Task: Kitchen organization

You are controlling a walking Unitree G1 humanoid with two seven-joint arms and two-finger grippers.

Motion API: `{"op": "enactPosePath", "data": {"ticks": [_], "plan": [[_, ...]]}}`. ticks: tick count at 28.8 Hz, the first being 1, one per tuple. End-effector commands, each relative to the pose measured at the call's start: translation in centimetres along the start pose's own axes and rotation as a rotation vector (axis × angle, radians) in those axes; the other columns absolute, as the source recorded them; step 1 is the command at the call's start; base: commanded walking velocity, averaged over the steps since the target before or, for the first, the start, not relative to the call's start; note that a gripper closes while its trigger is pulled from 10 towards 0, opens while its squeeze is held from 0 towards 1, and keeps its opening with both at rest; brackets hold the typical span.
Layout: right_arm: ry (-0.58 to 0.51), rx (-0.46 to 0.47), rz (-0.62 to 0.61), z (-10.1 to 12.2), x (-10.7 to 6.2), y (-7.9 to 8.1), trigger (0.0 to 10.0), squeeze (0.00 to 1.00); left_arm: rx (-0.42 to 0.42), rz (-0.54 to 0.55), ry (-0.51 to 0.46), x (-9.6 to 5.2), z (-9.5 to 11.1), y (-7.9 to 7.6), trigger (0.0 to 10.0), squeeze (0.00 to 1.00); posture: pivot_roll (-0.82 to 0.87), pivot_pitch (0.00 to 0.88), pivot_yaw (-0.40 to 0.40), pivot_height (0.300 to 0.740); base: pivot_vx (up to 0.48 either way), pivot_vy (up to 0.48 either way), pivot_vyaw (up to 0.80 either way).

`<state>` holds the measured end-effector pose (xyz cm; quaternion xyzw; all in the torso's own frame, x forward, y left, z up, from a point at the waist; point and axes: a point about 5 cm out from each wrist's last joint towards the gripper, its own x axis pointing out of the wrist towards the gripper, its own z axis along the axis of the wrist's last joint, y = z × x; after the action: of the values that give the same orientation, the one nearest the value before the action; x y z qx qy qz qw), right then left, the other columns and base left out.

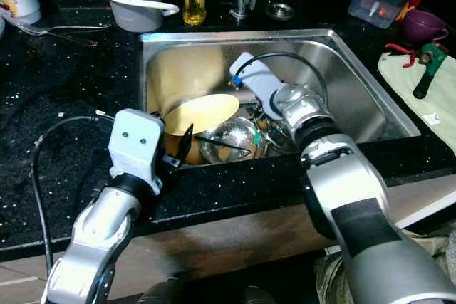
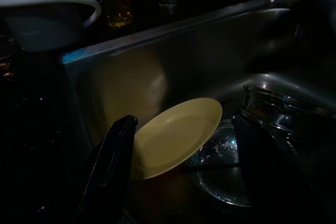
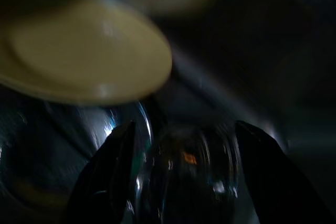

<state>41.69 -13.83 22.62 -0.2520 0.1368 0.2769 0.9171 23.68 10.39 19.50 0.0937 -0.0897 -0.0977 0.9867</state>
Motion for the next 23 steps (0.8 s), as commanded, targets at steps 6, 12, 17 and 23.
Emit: {"op": "enactPosePath", "data": {"ticks": [6,12,17,23], "plan": [[-0.531,0.233,0.239,4.7,-3.2,-1.2,10.0,0.0,-0.006,-0.006,0.023,0.3,-0.3,-0.2,10.0,0.0,0.05,0.09,-0.083,0.74,0.0,0.0,0.0],[-0.761,0.334,0.355,5.1,-5.3,-0.7,10.0,0.0,-0.007,-0.018,0.032,0.6,-0.4,-0.2,10.0,0.0,0.05,0.079,-0.067,0.74,0.0,0.0,0.0],[-0.926,0.459,0.421,5.1,-6.5,0.0,10.0,0.0,-0.003,-0.027,0.037,0.8,-0.5,-0.1,10.0,0.0,0.05,0.073,-0.055,0.74,0.0,0.0,0.0],[-1.039,0.581,0.48,4.6,-7.5,0.7,10.0,0.0,0.005,-0.042,0.035,1.0,-0.5,-0.2,10.0,0.0,0.05,0.067,-0.048,0.74,0.0,0.0,0.0]]}}
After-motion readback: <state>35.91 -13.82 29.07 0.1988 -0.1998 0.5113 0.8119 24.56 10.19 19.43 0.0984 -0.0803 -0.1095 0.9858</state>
